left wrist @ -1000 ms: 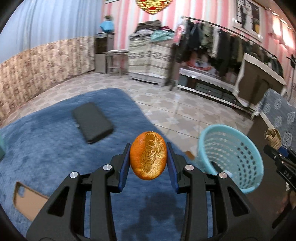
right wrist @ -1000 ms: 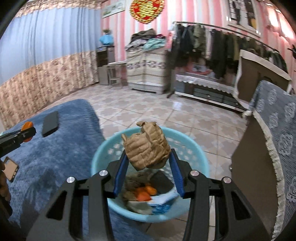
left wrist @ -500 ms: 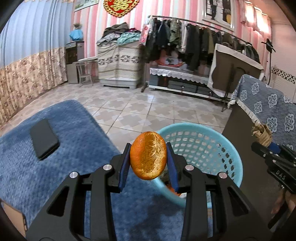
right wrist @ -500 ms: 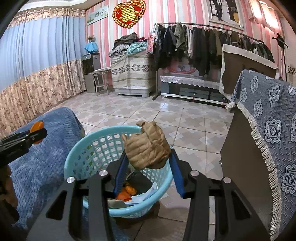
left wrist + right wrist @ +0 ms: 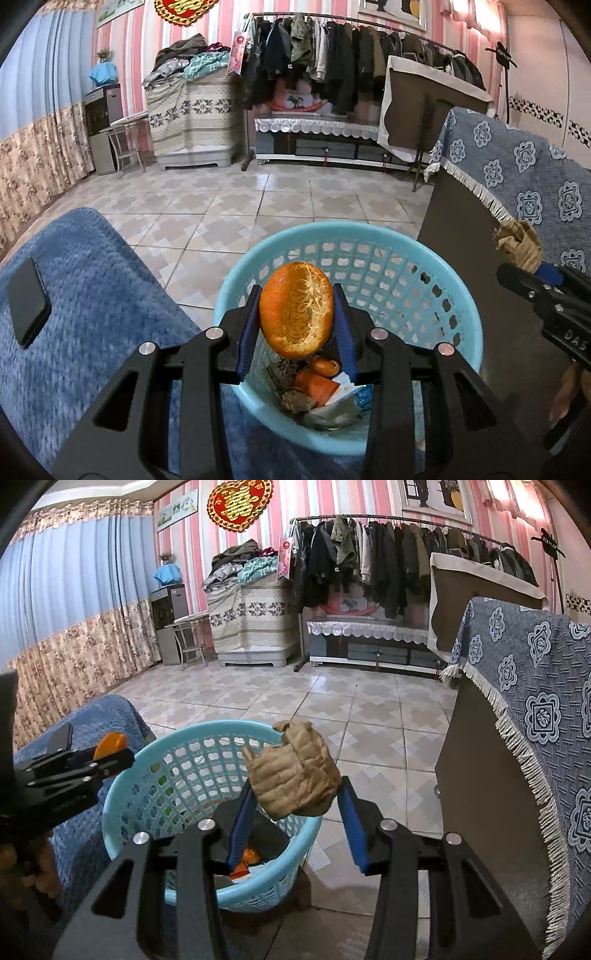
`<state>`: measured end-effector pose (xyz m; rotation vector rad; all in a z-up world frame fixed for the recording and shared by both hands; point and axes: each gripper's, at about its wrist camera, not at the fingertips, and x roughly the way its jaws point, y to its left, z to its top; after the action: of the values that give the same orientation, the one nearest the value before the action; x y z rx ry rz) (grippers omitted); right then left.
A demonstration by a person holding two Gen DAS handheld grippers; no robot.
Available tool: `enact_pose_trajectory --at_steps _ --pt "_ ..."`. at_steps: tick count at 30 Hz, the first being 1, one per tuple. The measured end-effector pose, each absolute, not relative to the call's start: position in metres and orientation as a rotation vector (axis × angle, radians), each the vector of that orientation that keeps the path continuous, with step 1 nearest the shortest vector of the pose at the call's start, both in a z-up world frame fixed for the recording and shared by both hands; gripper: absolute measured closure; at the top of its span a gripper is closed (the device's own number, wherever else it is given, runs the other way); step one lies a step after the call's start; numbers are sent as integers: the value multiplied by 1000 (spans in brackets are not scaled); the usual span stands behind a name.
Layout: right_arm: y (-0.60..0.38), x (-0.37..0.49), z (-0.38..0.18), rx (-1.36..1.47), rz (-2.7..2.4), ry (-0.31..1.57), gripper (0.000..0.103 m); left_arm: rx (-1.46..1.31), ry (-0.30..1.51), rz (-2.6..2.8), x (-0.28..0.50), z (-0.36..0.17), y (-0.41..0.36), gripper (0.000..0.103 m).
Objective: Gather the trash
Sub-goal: 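Open the left tool to drop the peel while the right tool drops the packet into the basket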
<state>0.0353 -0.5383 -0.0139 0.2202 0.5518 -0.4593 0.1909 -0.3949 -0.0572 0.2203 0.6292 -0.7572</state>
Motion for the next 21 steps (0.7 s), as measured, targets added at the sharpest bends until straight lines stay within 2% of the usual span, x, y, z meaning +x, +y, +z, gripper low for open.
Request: enact_pose_trajectory --at_steps 2,4,7,12,16,21 --pt "-540 38 -16 221 -459 558 58 221 630 -756 193 -58 -398 62" --pt "-540 40 -17 222 -459 561 58 210 628 -759 196 -55 -398 43" --pt "-542 43 -19 225 -461 563 58 193 608 -752 198 -49 -396 27" --pt "-540 45 -21 227 -456 565 58 214 531 -687 197 -35 -383 10" --pt "-533 55 -25 219 -438 573 58 193 505 -631 200 -24 -366 6" --pt "-522 70 -26 203 -420 570 58 147 501 -579 202 -17 -335 5"
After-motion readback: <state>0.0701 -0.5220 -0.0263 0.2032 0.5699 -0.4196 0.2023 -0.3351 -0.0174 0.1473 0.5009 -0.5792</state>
